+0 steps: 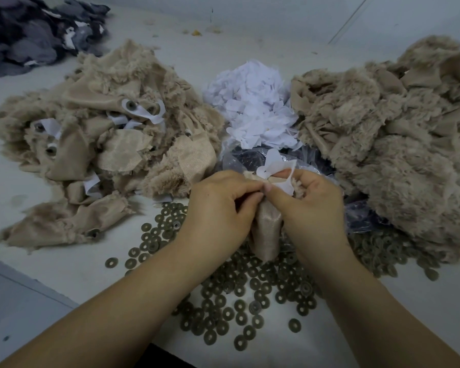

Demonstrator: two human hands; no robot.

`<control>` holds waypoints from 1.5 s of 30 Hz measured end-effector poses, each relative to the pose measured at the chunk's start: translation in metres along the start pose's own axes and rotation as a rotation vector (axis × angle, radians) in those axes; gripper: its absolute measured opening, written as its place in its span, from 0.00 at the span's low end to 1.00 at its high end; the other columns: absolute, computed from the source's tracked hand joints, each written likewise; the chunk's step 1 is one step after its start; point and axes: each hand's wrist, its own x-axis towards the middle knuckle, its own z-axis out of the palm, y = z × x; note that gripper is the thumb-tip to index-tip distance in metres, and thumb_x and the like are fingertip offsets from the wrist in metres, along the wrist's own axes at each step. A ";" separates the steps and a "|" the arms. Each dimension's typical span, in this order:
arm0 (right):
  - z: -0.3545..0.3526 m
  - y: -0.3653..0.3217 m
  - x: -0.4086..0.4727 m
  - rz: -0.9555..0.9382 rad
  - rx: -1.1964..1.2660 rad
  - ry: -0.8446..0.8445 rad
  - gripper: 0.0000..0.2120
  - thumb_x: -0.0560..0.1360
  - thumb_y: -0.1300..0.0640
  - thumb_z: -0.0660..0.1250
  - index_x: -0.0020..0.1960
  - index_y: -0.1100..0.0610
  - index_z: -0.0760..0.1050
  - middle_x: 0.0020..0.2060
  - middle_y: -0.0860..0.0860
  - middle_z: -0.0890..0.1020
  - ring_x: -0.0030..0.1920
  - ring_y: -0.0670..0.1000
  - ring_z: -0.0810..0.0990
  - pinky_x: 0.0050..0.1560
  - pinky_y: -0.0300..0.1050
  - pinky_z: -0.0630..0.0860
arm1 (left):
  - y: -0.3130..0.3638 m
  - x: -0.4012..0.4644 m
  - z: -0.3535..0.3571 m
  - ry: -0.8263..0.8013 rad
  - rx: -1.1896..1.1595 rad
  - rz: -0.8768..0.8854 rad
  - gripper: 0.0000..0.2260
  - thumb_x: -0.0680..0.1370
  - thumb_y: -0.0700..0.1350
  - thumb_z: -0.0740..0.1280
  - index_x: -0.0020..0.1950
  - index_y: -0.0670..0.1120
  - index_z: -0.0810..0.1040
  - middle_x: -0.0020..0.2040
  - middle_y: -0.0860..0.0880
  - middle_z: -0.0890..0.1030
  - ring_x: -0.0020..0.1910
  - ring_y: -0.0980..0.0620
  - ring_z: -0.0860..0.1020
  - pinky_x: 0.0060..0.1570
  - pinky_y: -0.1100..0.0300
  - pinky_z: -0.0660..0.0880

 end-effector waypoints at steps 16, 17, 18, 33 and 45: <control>0.001 0.003 -0.002 0.075 0.139 -0.151 0.05 0.76 0.67 0.69 0.51 0.62 0.79 0.44 0.55 0.87 0.47 0.53 0.86 0.46 0.42 0.82 | -0.009 0.004 0.002 -0.039 -0.139 -0.085 0.02 0.71 0.37 0.76 0.42 0.43 0.86 0.38 0.49 0.84 0.39 0.57 0.81 0.42 0.61 0.79; 0.001 0.003 -0.002 0.069 0.145 -0.152 0.05 0.77 0.68 0.68 0.51 0.63 0.79 0.45 0.56 0.87 0.47 0.53 0.86 0.46 0.42 0.82 | -0.009 0.004 0.002 -0.042 -0.129 -0.063 0.03 0.71 0.37 0.76 0.42 0.43 0.86 0.39 0.49 0.84 0.39 0.57 0.81 0.42 0.62 0.79; 0.001 0.003 -0.002 0.062 0.144 -0.153 0.05 0.77 0.68 0.68 0.52 0.64 0.79 0.45 0.56 0.87 0.47 0.53 0.86 0.47 0.42 0.82 | -0.009 0.003 0.002 -0.043 -0.116 -0.037 0.03 0.71 0.36 0.76 0.43 0.42 0.86 0.39 0.49 0.84 0.40 0.57 0.81 0.43 0.63 0.79; 0.001 -0.002 0.000 -0.015 0.102 -0.166 0.04 0.75 0.65 0.71 0.48 0.59 0.82 0.44 0.53 0.87 0.47 0.51 0.86 0.48 0.45 0.82 | -0.014 0.002 -0.006 -0.041 -0.196 -0.065 0.06 0.71 0.40 0.77 0.47 0.44 0.86 0.42 0.50 0.85 0.41 0.55 0.82 0.44 0.59 0.80; -0.002 -0.007 -0.001 -0.180 0.021 -0.244 0.08 0.76 0.56 0.66 0.43 0.52 0.84 0.39 0.46 0.86 0.41 0.44 0.84 0.41 0.36 0.79 | -0.008 0.018 -0.005 -0.020 -0.718 -0.776 0.10 0.74 0.36 0.73 0.35 0.48 0.84 0.36 0.43 0.83 0.34 0.49 0.79 0.34 0.59 0.77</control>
